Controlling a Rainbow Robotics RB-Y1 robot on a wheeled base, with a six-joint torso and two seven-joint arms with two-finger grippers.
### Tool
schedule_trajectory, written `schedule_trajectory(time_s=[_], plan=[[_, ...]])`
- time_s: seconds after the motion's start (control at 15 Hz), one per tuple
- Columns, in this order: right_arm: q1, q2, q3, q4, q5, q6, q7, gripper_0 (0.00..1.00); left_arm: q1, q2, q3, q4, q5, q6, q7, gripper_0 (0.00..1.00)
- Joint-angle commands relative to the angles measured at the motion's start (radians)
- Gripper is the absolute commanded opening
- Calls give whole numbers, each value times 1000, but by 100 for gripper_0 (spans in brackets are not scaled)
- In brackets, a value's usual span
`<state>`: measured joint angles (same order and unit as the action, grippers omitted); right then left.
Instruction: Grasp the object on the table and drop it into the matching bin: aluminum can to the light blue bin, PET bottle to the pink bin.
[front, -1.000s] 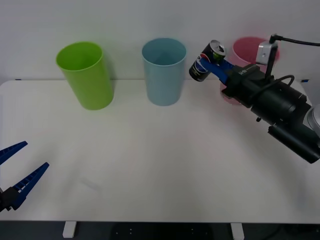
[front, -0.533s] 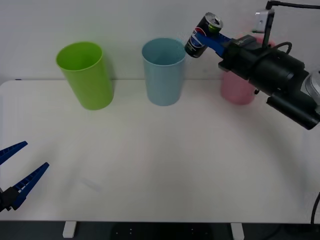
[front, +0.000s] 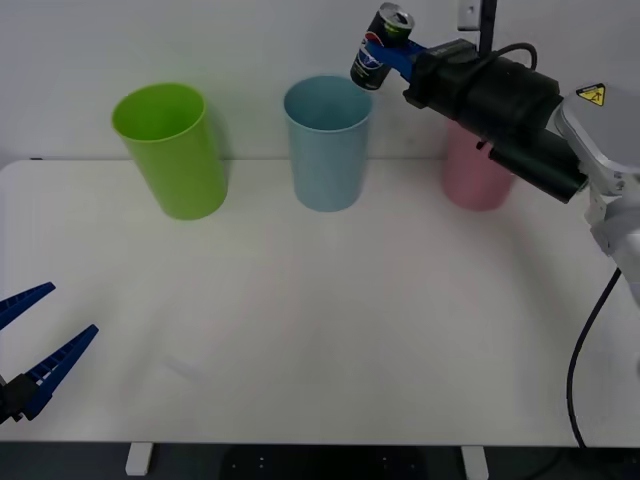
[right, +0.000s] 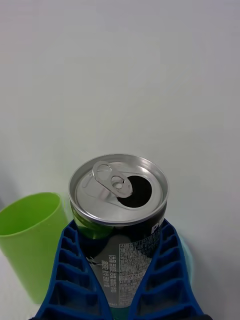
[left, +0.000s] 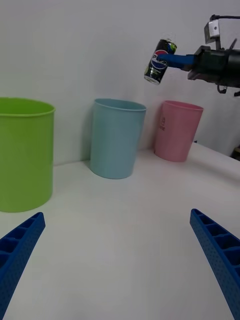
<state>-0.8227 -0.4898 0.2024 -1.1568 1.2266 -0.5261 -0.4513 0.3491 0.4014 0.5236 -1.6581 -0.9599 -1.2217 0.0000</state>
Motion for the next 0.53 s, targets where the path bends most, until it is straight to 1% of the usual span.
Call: schedule_trajectory(time_s=[0.07, 0.27, 0.4, 0.53], plan=[[-70, 51, 0, 114, 62, 5, 13, 0, 0, 0, 0, 0, 0, 0, 0, 100], [-159, 105, 0, 246, 106, 17, 37, 0, 0, 0, 0, 0, 0, 0, 0, 100], [-210, 139, 0, 324, 116, 32, 52, 0, 0, 0, 0, 0, 0, 0, 0, 100], [-250, 171, 2, 387, 143, 58, 71, 0, 0, 0, 0, 0, 0, 0, 0, 100]])
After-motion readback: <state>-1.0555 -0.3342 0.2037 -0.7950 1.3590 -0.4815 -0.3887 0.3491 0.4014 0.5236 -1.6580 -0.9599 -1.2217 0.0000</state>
